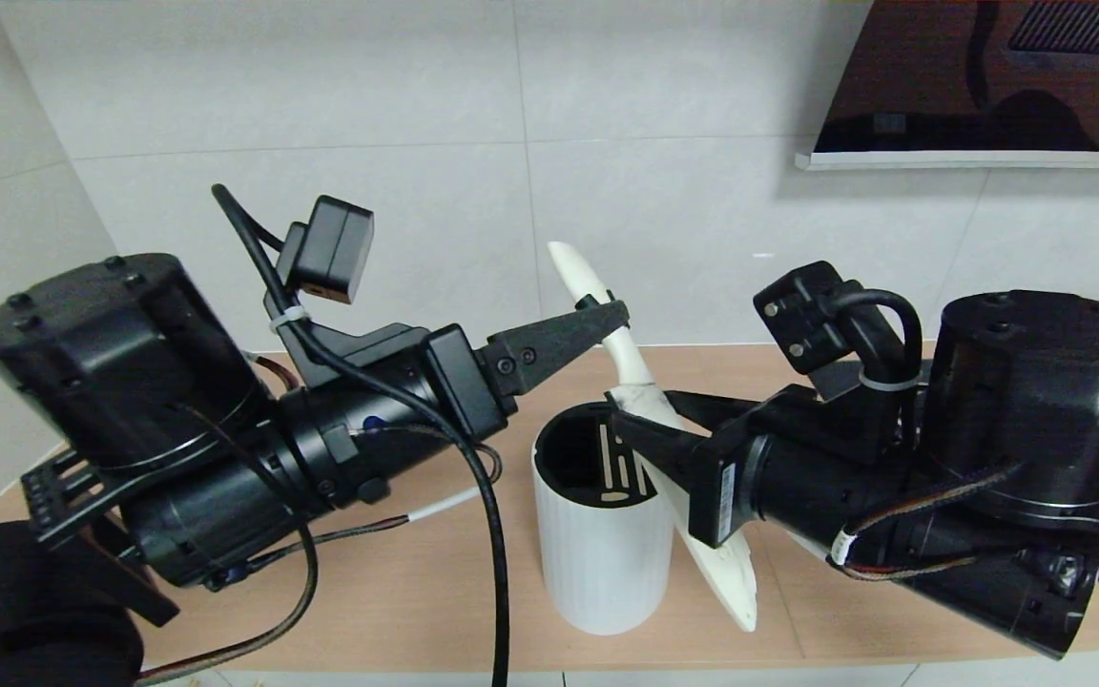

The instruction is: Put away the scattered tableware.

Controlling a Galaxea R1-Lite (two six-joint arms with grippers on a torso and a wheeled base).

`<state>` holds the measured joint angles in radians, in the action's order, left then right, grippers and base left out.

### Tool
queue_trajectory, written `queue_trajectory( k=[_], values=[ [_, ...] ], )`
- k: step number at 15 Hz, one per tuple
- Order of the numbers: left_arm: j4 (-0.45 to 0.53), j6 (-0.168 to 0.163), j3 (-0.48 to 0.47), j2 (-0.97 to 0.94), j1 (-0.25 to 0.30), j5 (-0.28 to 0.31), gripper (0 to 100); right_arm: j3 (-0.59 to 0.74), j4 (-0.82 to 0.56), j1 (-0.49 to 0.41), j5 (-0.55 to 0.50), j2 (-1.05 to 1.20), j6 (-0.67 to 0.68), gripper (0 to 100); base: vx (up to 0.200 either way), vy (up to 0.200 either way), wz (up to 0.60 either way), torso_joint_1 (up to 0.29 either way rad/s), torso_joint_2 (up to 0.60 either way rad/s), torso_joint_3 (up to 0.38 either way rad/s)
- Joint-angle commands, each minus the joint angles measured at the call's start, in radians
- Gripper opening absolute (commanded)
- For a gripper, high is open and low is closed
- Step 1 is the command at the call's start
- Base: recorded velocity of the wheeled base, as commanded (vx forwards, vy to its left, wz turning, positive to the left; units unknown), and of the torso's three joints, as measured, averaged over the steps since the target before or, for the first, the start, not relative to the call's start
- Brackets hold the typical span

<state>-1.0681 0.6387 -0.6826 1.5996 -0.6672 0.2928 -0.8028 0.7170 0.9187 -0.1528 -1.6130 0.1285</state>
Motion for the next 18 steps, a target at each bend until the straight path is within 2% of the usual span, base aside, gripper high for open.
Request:
queue_trajectory(
  k=[1,7,9,14,15,16,18],
  values=[
    [-0.006,0.001,-0.002,0.034,-0.005,0.0,100,0.0,0.002,0.015,-0.001,-0.015,0.0,0,0.0,0.0,0.0,0.0,0.0,0.0],
    [-0.026,0.007,-0.023,0.079,-0.005,-0.03,100,0.004,0.002,0.045,-0.004,-0.007,0.014,0,0.0,0.0,0.0,0.0,0.0,0.0],
    [-0.035,0.027,-0.025,0.08,-0.005,-0.03,100,0.005,0.004,0.048,-0.004,-0.007,0.016,0,0.0,0.0,0.0,0.0,0.0,0.0],
    [-0.041,0.027,-0.025,0.086,-0.005,-0.03,100,0.008,0.004,0.049,-0.004,-0.007,0.016,0,0.0,0.0,0.0,0.0,0.0,0.0],
    [-0.039,0.027,-0.025,0.094,-0.005,-0.03,100,0.005,0.002,0.072,-0.004,-0.007,0.016,0,0.0,0.0,0.0,0.0,0.0,0.0],
    [-0.039,0.025,-0.025,0.094,-0.005,-0.03,0,0.007,0.002,0.078,-0.004,-0.007,0.017,0,0.0,0.0,0.0,0.0,0.0,0.0],
    [-0.041,0.027,-0.025,0.099,-0.005,-0.032,0,0.01,0.002,0.081,-0.004,-0.008,0.017,0,0.0,0.0,0.0,0.0,0.0,0.0]
  ],
)
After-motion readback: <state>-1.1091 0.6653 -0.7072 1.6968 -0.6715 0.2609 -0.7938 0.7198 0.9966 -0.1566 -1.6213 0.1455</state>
